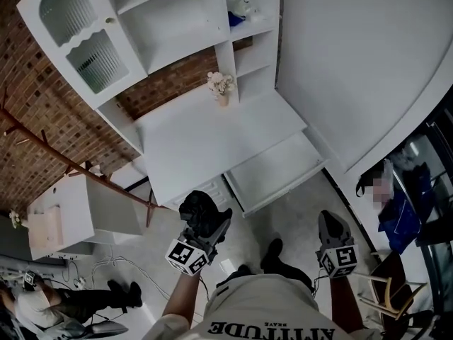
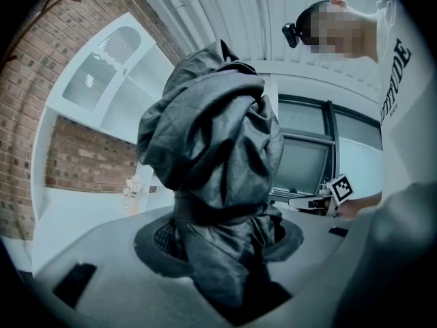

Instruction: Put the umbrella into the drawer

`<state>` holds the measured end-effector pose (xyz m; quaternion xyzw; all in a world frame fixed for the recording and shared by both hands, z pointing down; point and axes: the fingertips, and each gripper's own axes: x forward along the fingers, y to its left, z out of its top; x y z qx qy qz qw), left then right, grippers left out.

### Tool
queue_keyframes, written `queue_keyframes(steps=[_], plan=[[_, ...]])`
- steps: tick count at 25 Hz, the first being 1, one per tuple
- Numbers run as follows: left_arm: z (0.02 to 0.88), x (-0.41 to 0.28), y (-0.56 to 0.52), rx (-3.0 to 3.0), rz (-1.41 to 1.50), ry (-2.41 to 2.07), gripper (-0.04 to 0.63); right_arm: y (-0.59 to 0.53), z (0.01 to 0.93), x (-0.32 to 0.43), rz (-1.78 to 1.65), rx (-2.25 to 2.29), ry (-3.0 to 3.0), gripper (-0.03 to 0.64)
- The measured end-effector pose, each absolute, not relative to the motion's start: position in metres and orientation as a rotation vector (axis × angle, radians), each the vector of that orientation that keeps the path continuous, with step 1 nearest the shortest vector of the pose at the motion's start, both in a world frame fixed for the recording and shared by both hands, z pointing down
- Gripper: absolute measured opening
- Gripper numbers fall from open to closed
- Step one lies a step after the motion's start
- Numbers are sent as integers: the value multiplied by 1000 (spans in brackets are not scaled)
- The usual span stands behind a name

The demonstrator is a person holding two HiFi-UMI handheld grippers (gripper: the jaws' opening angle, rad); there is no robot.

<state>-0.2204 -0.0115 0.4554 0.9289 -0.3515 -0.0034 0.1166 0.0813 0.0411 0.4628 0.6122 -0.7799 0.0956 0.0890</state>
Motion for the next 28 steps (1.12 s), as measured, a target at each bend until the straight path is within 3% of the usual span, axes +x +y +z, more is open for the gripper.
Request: queue_keyframes(steps=[28], plan=[[507, -40, -107, 2734, 394, -959, 242, -74, 513, 187, 478, 1671, -2430, 34]])
